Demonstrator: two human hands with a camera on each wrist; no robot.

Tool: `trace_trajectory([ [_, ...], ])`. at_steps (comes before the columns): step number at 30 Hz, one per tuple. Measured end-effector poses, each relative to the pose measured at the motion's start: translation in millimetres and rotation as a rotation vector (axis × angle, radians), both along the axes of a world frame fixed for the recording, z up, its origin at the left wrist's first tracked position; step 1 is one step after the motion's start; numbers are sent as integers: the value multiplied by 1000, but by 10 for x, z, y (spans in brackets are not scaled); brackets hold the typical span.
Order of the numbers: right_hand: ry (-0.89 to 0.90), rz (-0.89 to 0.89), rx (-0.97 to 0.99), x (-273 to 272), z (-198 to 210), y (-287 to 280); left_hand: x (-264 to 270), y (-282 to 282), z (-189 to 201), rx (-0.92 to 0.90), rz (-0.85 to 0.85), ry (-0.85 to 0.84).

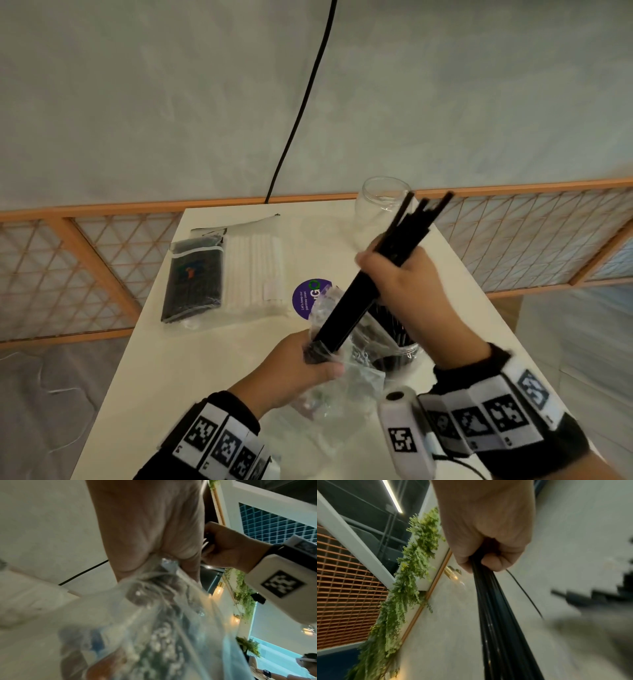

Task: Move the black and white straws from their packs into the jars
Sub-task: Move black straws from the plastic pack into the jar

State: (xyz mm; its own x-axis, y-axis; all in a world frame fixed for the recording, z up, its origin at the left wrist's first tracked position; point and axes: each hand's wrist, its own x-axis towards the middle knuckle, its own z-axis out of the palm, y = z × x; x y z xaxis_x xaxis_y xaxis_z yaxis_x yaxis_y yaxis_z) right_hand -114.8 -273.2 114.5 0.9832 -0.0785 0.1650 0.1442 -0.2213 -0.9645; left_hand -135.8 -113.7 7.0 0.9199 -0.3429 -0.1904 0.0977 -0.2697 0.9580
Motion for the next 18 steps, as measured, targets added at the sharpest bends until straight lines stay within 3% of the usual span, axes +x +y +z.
trace_trajectory([
  [8, -327, -274, 192, 58, 410, -764, 106, 137, -176, -10, 290, 92],
  [14, -319, -287, 108, 51, 160, -942, 190, 174, -304, 14, 416, 136],
  [18, -329, -357, 180, 23, 105, -1062, 244, 151, -379, 57, 530, 153],
])
